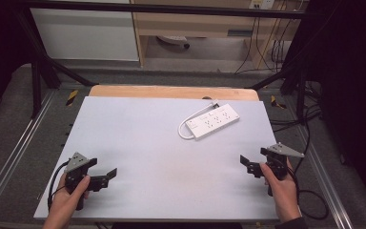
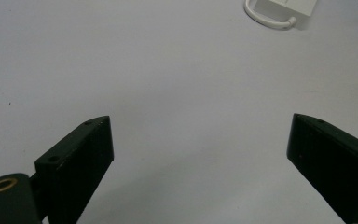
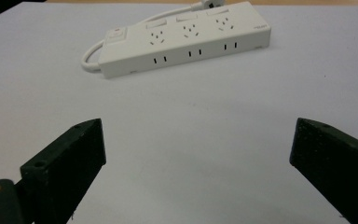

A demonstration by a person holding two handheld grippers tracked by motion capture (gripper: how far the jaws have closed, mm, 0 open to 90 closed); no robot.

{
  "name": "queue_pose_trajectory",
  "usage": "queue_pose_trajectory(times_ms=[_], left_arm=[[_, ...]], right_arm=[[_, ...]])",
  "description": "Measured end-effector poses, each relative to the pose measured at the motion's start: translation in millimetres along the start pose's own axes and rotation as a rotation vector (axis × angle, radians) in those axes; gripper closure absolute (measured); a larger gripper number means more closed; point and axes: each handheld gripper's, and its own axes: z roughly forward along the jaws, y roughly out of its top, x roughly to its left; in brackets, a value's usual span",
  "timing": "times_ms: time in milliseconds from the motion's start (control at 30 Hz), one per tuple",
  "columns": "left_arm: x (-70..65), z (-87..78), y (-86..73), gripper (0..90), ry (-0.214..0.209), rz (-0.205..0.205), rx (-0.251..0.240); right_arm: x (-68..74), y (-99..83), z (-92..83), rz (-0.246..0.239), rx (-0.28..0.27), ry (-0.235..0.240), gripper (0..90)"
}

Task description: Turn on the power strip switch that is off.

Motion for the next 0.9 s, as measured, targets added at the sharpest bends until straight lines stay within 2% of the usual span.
queue_pose_trajectory(times_ms=[100,333,500,800,900], left_arm=[[0.2,0.0,0.1,7.1,0.002,0.001,0.0],[0.4,0.4,0.0,7.1,-0.002,0.001,0.002],[0.8,0.3,-0.4,7.1,-0.002,-0.001,0.003],[1.2,3.2,0.0,7.1,0.003,0.001,0.011],[0.9,3.9,-0.1,7.1,0.0,0.001,0.012]], right_arm=[[0.7,7.7,3.9,-0.028,0.015,0.012,3.5],[1.7,20.0,10.8,-0.042,0.013,0.016,3.9],[2.2,36.7,13.3,-0.04,-0.025,0.004,3.7],[1.1,56.2,15.3,-0.026,-0.047,0.008,3.4],[-0.9,63.7,17.1,-0.007,-0.047,0.011,3.3]])
